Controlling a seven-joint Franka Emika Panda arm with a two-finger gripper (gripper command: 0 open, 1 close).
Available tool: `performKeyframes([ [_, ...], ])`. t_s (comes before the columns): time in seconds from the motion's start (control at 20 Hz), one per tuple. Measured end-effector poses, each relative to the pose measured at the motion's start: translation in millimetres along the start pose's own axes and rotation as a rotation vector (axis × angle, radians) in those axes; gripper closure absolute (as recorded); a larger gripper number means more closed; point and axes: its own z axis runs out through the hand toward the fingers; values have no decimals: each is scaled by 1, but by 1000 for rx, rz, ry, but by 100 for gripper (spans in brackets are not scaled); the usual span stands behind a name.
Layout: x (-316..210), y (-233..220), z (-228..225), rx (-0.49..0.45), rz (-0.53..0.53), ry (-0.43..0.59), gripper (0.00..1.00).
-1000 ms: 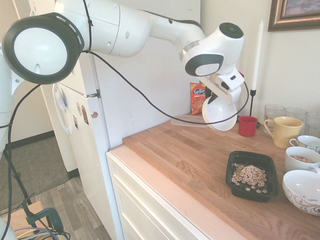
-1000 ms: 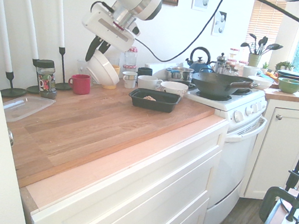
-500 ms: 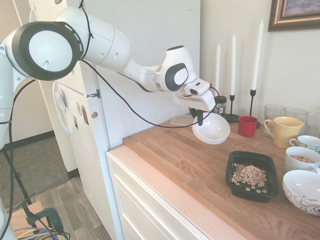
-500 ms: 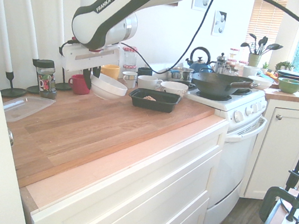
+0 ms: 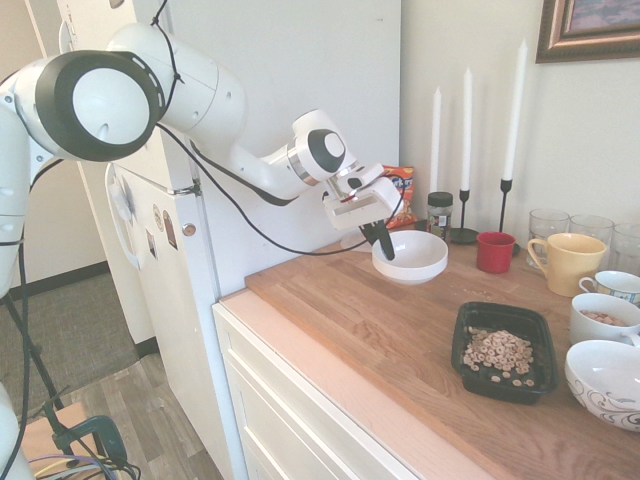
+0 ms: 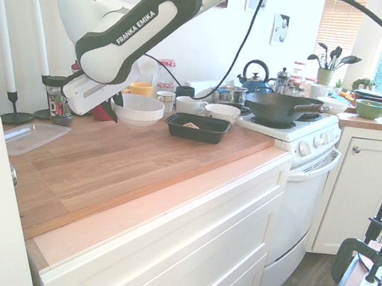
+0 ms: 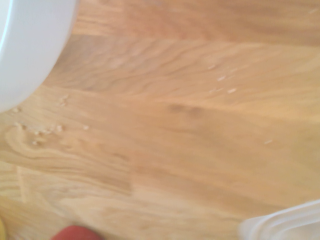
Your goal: Put the cereal into the box
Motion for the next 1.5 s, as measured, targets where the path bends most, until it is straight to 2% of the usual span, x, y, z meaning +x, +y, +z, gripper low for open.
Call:
performKeyframes([
  [0.35,-37,-11,17,-6,-33,-21,100],
  [0.8,-59,-14,39,-17,-58,-33,100],
  [0.85,-60,-14,40,-18,-60,-32,0],
  [1.5,-59,-12,41,-20,-58,-32,0],
])
